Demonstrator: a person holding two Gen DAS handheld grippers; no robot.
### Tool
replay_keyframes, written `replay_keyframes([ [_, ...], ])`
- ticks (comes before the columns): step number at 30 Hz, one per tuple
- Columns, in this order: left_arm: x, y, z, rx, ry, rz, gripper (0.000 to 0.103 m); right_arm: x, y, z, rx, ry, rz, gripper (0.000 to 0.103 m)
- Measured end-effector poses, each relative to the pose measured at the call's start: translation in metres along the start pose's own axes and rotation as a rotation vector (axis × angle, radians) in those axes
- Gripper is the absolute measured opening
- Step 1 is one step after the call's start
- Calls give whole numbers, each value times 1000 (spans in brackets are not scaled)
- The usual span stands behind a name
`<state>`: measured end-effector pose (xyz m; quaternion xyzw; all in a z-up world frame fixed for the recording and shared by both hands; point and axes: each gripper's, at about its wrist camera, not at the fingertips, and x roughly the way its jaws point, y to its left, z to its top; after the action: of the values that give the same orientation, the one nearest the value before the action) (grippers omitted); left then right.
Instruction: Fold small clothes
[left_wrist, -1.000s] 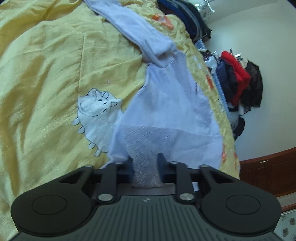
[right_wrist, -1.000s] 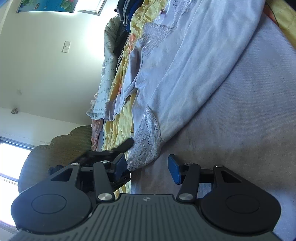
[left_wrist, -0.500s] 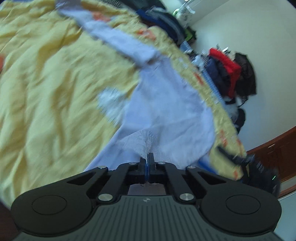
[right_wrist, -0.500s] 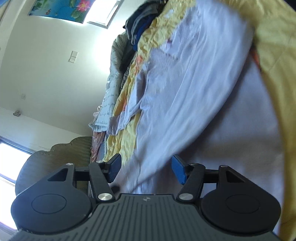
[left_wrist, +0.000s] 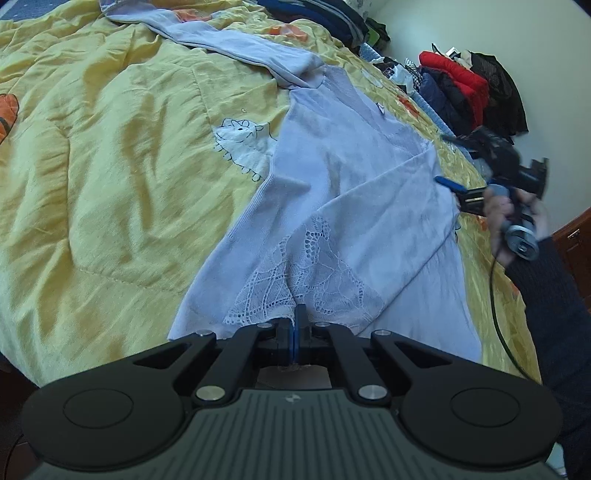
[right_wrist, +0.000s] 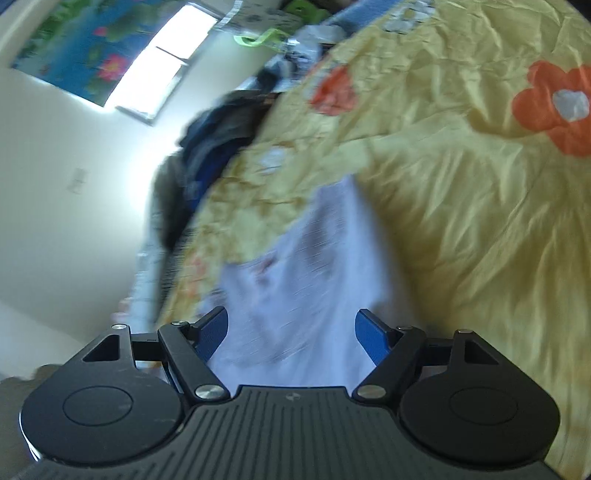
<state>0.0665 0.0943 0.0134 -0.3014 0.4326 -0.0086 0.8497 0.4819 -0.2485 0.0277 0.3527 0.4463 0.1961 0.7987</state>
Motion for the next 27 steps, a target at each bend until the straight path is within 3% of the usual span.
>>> replay_keyframes([
  [1, 0, 2, 0, -9, 1, -5, 0, 11, -10, 3, 8, 11, -46, 65],
  [2, 0, 3, 0, -20, 2, -13, 0, 18, -17, 5, 15, 15, -20, 62],
  [6, -2, 3, 0, -13, 5, -19, 1, 23, -23, 5, 36, 22, 1, 62],
  [10, -17, 6, 3, 5, -11, -40, 2, 4, 5, -16, -83, 6, -86, 67],
  [15, -56, -14, 6, 260, -205, 12, 6, -23, 38, -56, -263, 55, 14, 76],
  [17, -55, -34, 9, 375, -254, -17, 21, -25, 44, -66, -302, 70, 3, 77],
  [19, -43, -52, 8, 470, -274, -51, 81, -22, 46, -74, -332, 85, -16, 77],
  [20, -34, -60, 6, 505, -286, -47, 88, -20, 47, -78, -349, 93, -37, 76],
  [23, -3, -75, -1, 592, -234, -3, 88, -13, 48, -93, -426, 96, -121, 75],
  [27, 26, -65, -10, 599, -110, 6, 85, -11, 45, -108, -558, 92, -203, 74],
])
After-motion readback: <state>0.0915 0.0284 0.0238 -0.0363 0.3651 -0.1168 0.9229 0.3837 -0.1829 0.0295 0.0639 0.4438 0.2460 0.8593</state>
